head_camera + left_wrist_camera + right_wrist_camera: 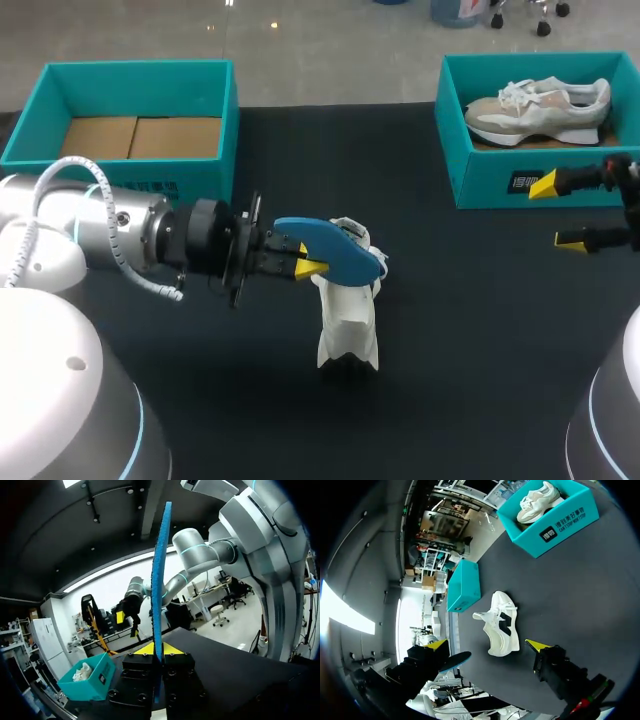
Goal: Take the shoe out of the shoebox, open the shoe tongue, remove and reinsert the insole, then place the shoe into the shoebox
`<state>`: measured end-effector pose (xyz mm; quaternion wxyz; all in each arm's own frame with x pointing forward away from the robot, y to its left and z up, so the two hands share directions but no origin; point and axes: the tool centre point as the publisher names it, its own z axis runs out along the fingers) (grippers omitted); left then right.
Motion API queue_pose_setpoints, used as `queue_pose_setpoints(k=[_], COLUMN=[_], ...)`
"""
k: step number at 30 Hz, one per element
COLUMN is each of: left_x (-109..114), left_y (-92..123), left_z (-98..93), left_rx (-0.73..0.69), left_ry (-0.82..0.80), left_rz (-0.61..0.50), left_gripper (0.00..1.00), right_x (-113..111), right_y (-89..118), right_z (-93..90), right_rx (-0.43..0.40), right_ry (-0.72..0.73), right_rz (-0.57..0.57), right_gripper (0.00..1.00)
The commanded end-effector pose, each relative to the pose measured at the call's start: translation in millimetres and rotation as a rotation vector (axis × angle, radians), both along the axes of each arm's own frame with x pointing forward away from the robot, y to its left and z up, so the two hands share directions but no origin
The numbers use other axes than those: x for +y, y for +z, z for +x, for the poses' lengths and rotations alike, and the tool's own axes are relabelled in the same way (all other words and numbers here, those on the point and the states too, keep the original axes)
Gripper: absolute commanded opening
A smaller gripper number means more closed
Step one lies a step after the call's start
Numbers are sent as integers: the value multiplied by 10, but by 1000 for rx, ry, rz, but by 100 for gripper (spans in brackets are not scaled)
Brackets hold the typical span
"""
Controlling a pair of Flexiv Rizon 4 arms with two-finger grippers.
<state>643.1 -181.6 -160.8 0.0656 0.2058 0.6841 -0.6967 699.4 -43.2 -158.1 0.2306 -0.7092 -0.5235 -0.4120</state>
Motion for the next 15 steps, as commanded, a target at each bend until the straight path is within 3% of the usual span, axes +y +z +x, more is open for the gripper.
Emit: queue_pose_setpoints(k=[1,12,15], left_x=[-10,-10,-25], left_y=[-14,-14,-125], left_z=[1,1,2], left_rx=[-1,-1,-1], left_ry=[-1,-1,-12], left_rz=[-2,-2,2], left_gripper=[0,0,0], right_x=[2,2,2], right_y=[0,0,0], right_z=[-12,-12,-12], right_rx=[1,1,1], right_ry=[-2,-2,-2], right_rz=[-2,-2,-2], right_gripper=[100,100,100])
